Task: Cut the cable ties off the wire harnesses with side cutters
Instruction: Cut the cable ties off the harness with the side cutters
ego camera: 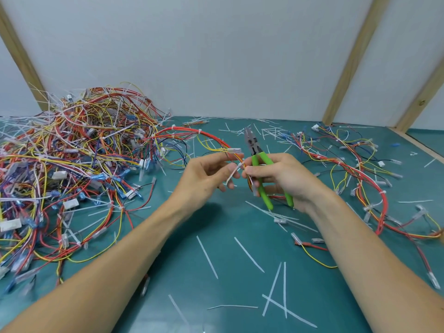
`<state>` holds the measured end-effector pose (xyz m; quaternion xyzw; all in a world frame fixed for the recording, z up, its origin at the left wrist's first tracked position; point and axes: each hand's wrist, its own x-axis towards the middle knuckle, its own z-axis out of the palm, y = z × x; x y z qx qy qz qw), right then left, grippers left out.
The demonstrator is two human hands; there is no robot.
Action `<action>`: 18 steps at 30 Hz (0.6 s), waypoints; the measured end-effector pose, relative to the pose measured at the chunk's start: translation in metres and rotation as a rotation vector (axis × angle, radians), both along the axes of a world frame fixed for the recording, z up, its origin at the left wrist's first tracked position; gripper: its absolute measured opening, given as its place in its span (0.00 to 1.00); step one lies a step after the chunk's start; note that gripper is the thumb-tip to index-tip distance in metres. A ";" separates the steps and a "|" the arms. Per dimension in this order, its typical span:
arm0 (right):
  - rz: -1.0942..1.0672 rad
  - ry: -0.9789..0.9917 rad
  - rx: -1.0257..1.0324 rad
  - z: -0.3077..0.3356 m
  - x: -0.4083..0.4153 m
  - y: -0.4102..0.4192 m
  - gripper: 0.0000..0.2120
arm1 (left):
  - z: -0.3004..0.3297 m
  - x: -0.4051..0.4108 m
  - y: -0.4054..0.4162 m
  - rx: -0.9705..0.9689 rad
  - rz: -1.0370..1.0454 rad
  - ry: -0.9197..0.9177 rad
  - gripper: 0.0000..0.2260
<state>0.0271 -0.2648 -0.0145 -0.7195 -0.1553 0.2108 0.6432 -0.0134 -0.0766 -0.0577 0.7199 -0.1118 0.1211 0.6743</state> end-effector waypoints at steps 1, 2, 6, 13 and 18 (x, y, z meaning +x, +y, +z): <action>0.043 0.028 -0.009 0.000 0.000 0.000 0.02 | 0.001 -0.001 0.001 -0.015 -0.026 0.002 0.09; 0.075 0.063 -0.011 0.000 -0.001 0.001 0.03 | 0.002 -0.002 0.001 -0.029 -0.046 0.008 0.10; 0.156 0.183 0.004 -0.001 0.001 -0.001 0.07 | 0.005 -0.004 0.000 -0.054 -0.047 0.028 0.08; -0.196 -0.058 0.017 -0.005 0.005 0.005 0.04 | 0.002 -0.001 -0.001 -0.014 0.292 0.006 0.07; -0.398 -0.221 0.065 -0.003 0.005 0.009 0.14 | 0.004 0.001 0.002 -0.035 0.439 -0.004 0.08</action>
